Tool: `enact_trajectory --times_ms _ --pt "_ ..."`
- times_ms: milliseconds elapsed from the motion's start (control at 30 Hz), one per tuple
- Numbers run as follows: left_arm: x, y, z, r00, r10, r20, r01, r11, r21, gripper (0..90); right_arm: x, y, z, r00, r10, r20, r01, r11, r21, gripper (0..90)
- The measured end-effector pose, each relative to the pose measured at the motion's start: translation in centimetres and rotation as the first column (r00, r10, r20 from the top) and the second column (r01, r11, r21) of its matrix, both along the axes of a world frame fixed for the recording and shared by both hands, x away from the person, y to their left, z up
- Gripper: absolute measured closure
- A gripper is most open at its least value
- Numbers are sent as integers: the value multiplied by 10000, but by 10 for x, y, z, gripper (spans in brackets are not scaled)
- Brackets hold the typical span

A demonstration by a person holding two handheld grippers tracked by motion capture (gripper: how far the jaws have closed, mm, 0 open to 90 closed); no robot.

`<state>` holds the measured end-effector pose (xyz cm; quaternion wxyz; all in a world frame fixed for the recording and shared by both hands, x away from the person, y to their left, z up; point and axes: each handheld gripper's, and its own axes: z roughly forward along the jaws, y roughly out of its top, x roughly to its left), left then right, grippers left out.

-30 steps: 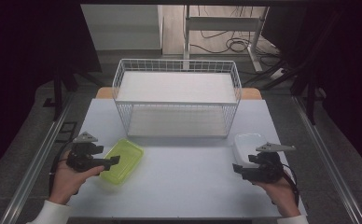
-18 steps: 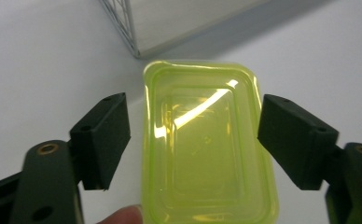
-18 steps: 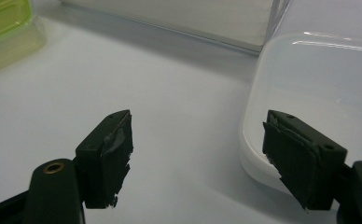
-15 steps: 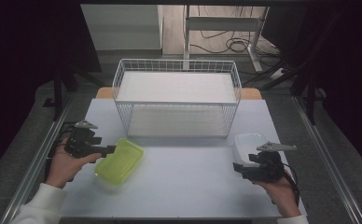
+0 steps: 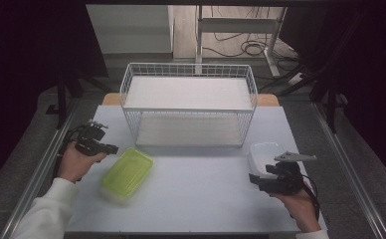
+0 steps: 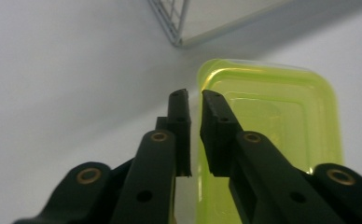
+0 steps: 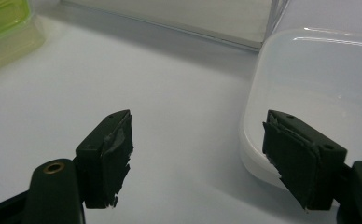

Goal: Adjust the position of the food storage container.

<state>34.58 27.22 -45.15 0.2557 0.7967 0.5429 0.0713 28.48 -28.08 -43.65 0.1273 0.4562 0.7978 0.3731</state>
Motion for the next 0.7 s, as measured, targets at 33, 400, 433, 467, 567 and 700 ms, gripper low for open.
enact_trajectory --times_ms 33,400,433,467,567,700 --pt "0 0 0 10000 0 0 0 10000 0 842 0 0 0 10000 0 0 0 10000 0 242" --pt "19 -8 -19 9980 -10 -629 14 10000 65 897 0 -1 -1 10000 -73 -63 73 10000 40 242" --pt "19 -10 -19 9980 -44 -635 45 10000 4 898 0 -1 -1 9999 -72 -76 72 10000 26 241" --pt "19 -10 -19 9980 -44 -635 45 10000 4 898 0 -1 -1 9999 -72 -92 72 10000 9 242" --pt "19 -12 -22 9974 -94 -718 107 9998 174 899 0 -1 -1 9999 -81 -118 81 10000 1 242" --pt "20 -15 -24 9971 -99 -751 120 9996 272 899 1 -1 -1 9999 -98 -117 98 9999 49 244"
